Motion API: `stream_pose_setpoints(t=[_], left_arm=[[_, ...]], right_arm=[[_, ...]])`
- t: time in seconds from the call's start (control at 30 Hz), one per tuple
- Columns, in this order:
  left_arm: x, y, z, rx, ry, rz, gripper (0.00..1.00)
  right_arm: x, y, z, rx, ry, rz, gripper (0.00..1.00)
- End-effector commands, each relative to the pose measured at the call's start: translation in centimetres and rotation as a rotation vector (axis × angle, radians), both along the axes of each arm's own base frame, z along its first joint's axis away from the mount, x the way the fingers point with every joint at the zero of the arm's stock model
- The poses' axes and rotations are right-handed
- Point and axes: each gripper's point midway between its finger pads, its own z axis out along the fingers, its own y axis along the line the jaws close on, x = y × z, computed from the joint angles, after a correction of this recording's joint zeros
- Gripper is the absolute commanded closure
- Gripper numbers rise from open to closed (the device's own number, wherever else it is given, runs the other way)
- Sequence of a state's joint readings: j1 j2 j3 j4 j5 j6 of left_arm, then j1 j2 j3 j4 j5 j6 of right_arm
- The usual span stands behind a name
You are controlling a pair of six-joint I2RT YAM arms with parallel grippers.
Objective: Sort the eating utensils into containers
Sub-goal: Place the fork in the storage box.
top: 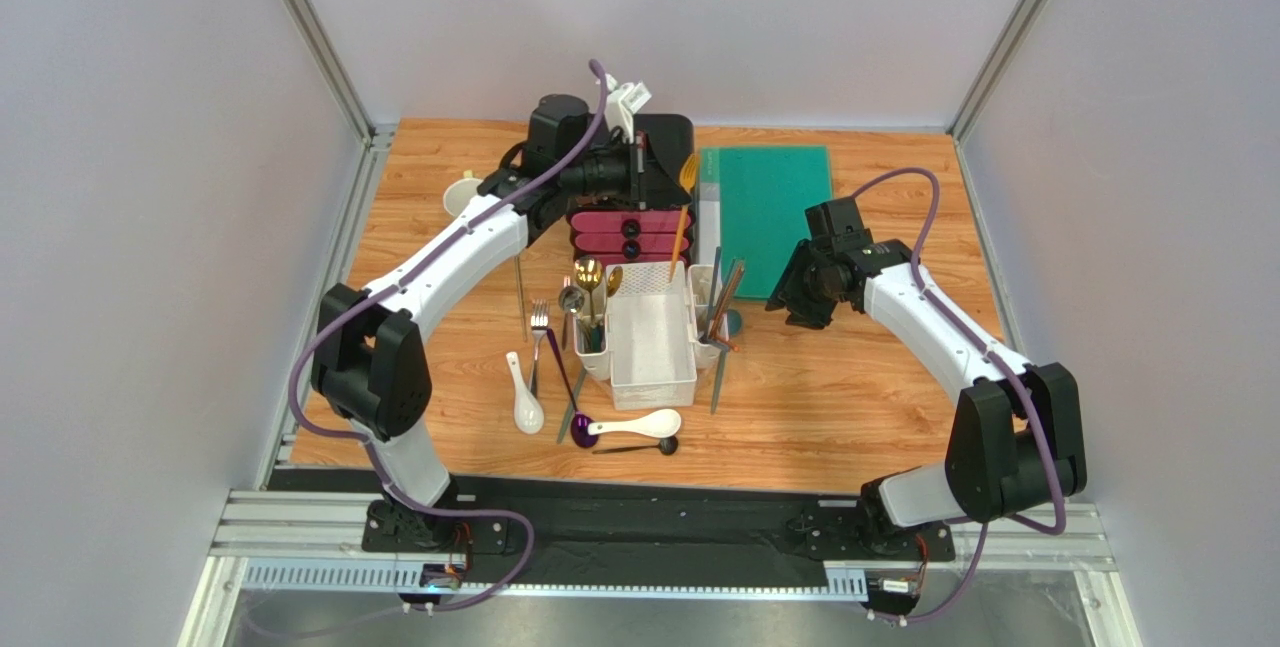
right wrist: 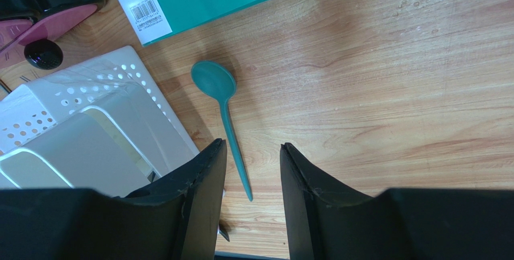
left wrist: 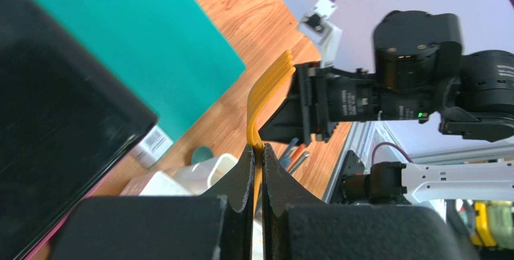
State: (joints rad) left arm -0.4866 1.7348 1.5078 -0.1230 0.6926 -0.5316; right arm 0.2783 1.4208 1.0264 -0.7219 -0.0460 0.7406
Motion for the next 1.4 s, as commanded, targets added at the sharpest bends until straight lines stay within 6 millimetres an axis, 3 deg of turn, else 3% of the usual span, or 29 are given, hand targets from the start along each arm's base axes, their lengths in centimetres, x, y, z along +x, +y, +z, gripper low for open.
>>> stream_pose_setpoints(t=[0.0, 0.2, 0.33, 0.73, 1.0, 1.37], left_arm=[[-0.1, -2.1, 2.8, -0.011, -0.137, -0.034, 1.0], [-0.1, -3.5, 1.7, 0.026, -0.177, -0.014, 1.0], [0.5, -4.6, -0.4, 0.05, -0.179, -0.017, 1.0], [0.6, -7.3, -2.1, 0.062, -0.206, -0.045, 1.0], [-0.2, -7.0, 1.0, 0.035, -0.24, -0.039, 1.0], [0.8, -7.9, 1.1, 0.018, -0.251, -0.035, 1.0]], right_arm=[[0.4, 0.3, 0.9, 0.012, -0.028, 0.0, 0.57], [0.3, 0.4, 1.0, 0.014, -0.026, 0.009, 0.58], [0.3, 0.4, 1.0, 0.011, -0.019, 0.018, 0.58], [-0.3, 0.5, 1.4, 0.021, -0.006, 0.037, 0.57], [-0.6, 0.5, 1.1, 0.022, 0.001, 0.035, 0.57], [-0.6, 0.6, 1.2, 0.024, 0.0, 0.04, 0.58]])
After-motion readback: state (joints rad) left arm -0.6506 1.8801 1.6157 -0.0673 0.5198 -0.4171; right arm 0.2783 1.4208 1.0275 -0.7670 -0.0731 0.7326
